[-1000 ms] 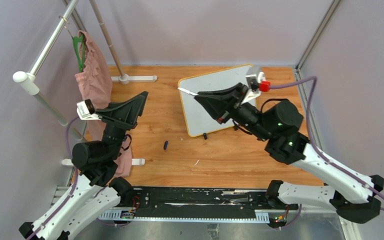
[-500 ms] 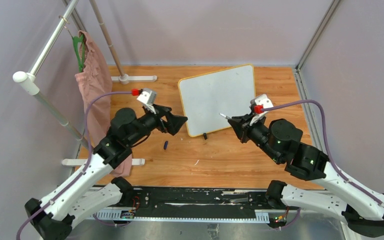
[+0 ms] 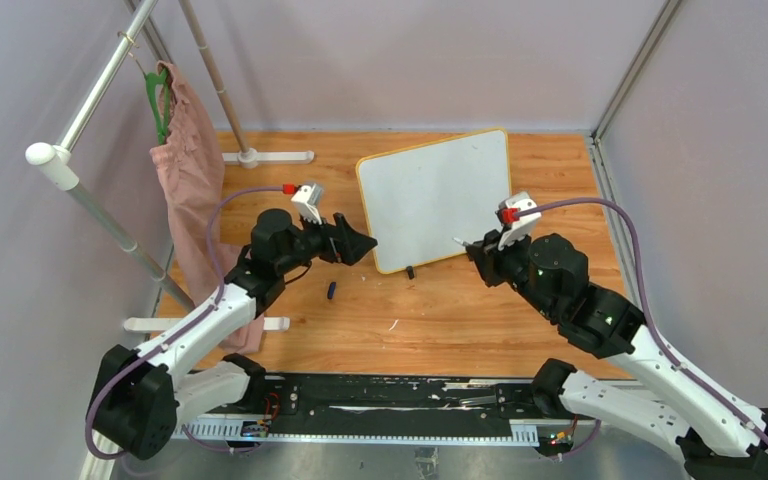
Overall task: Write a sentence on the whiteboard
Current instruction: Adjust the whiteboard stand at the center of the board.
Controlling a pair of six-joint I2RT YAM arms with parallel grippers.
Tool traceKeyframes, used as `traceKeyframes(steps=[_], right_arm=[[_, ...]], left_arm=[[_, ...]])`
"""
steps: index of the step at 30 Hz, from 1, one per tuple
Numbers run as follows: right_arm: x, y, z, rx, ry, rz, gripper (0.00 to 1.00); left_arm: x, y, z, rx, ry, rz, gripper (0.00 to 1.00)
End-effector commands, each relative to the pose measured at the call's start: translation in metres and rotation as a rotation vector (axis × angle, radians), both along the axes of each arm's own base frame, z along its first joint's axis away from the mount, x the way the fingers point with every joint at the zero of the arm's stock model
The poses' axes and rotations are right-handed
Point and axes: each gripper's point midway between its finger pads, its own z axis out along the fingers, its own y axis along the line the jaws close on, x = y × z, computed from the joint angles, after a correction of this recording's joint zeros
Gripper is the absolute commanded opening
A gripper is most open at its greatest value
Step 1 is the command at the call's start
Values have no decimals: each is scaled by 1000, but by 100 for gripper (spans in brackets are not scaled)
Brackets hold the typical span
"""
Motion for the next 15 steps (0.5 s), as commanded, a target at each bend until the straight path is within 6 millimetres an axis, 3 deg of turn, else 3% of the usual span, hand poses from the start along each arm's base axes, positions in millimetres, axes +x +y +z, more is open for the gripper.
traceKeyframes(steps=[1, 4, 9, 15], right_arm=[[-4, 2, -5, 23, 8, 35, 0], [-4, 1, -8, 19, 2, 32, 0], [0, -10, -9, 22, -20, -29, 0], [-1, -44, 3, 27, -60, -156, 0]], left_arm=[[6, -7, 11, -71, -29, -9, 96], [-4, -17, 0, -62, -2, -30, 88], [-27, -40, -28, 111, -22, 20, 87], [-31, -52, -49, 232, -22, 207, 85]])
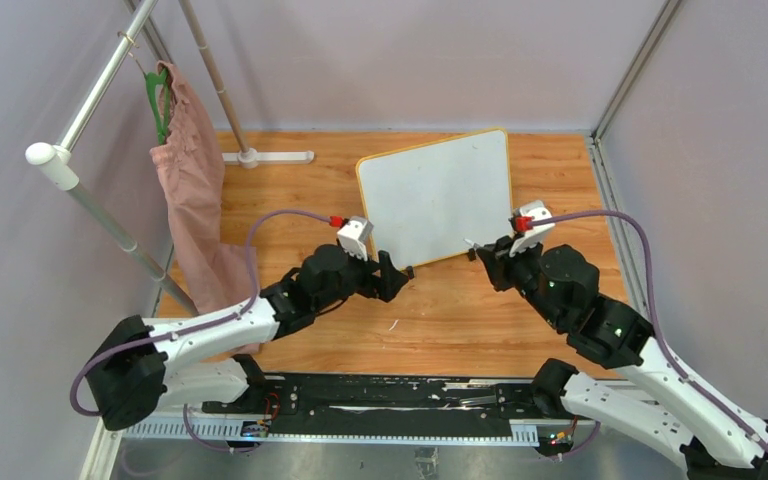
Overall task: Write a sentence on the whiteboard
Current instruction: Adjust the whiteboard stand at the center of the board.
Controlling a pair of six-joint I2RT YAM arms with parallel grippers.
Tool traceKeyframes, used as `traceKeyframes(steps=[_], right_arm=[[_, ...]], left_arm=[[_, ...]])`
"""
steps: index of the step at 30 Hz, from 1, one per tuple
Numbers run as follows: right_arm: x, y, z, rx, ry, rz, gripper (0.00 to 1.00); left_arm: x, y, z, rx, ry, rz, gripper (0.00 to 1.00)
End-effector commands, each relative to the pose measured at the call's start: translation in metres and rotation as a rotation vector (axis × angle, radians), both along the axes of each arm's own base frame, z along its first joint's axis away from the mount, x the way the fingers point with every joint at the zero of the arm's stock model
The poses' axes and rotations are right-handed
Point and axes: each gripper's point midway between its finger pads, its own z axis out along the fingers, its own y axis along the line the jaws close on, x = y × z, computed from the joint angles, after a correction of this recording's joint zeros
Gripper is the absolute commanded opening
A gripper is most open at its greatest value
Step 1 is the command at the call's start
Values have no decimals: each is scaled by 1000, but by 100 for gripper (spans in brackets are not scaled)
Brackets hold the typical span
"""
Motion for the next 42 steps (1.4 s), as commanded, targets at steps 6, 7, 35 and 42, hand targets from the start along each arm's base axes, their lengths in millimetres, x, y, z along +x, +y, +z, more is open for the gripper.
traceKeyframes(steps=[6, 7, 35, 42], right_arm=[[-6, -61, 25, 20, -83, -205, 0], [-7, -64, 26, 23, -87, -210, 0], [-17, -72, 35, 45, -105, -195, 0], [-18, -70, 36, 55, -103, -187, 0]], left_arm=[[18, -20, -47, 249, 20, 261, 78], [19, -26, -50, 270, 25, 270, 78], [29, -51, -118, 552, 103, 414, 62], [42, -52, -122, 571, 95, 463, 59]])
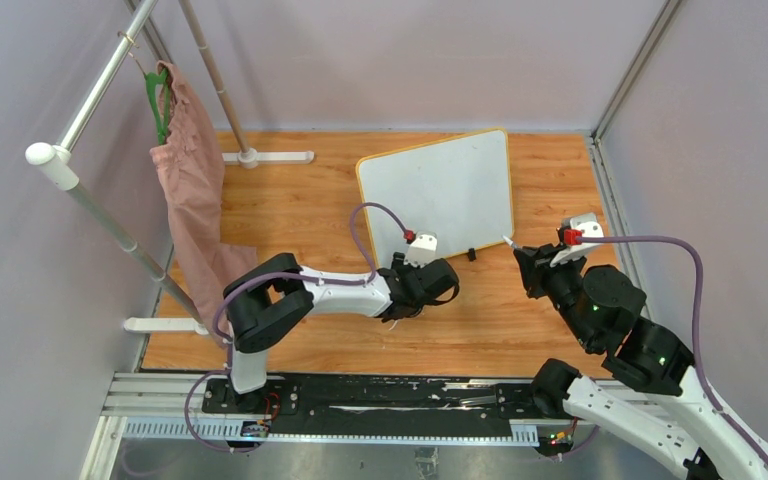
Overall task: Write a sentence on the whiteboard
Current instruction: Adjust the whiteboard stand at the center of the board.
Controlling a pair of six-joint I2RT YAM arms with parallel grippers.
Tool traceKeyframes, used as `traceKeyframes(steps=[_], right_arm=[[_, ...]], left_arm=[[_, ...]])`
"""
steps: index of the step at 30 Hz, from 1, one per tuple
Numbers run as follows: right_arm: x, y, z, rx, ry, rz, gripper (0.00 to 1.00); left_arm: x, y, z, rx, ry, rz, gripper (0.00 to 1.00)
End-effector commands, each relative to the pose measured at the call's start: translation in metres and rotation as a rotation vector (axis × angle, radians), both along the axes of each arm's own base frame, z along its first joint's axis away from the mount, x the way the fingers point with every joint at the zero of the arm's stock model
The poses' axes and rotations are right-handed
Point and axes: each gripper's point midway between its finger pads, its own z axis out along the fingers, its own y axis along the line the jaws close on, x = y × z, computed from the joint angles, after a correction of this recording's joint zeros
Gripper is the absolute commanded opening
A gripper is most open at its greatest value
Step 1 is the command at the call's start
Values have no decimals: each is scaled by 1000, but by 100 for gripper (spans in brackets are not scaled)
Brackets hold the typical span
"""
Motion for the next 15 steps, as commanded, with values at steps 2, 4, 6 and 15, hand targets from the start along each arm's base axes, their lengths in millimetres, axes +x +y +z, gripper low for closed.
traceKeyframes(steps=[2, 4, 6, 15], right_arm=[[-3, -6, 12, 23, -24, -7, 0], [-3, -6, 12, 27, -25, -7, 0], [-3, -6, 12, 28, -25, -6, 0], [-2, 1, 3, 38, -1, 6, 0]], left_arm=[[17, 5, 6, -6, -51, 86, 56], [20, 9, 4, -12, -47, 103, 53], [22, 13, 2, -24, -42, 114, 50], [25, 22, -4, -28, -29, 124, 45]])
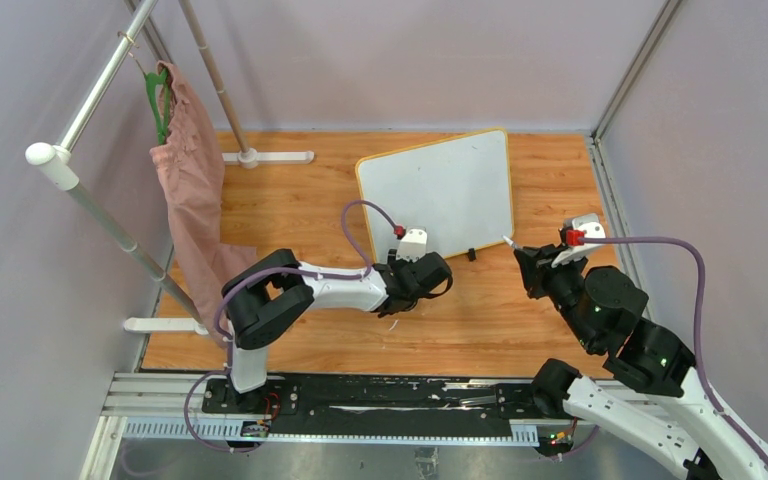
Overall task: Write a sentence on the whiteboard
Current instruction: Adjust the whiteboard stand at the center of the board.
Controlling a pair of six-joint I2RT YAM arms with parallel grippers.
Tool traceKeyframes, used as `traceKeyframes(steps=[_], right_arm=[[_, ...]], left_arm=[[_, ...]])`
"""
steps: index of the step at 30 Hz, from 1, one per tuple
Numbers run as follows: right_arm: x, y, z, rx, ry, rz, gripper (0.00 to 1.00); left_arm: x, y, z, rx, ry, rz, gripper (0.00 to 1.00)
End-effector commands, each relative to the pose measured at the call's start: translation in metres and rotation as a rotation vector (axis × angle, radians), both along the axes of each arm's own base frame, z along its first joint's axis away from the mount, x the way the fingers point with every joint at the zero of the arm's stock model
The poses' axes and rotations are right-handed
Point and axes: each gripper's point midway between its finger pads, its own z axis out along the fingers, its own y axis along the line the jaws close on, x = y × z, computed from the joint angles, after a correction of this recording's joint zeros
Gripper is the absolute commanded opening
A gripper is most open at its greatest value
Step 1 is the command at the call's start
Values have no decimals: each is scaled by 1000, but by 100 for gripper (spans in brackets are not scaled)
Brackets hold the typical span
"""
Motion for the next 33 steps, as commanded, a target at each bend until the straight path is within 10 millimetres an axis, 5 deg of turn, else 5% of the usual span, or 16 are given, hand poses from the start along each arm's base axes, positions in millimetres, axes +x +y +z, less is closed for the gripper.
traceKeyframes(steps=[1, 22, 29, 33], right_arm=[[0, 3, 1, 31, 3, 9, 0], [0, 11, -6, 43, 26, 27, 0], [-2, 14, -3, 42, 26, 52, 0], [-3, 13, 2, 41, 17, 57, 0]], left_arm=[[6, 9, 1, -1, -30, 42, 45], [2, 43, -1, -4, -25, 76, 39], [-11, 36, 16, -32, 10, -37, 59], [-22, 46, 48, -91, -14, -66, 68]])
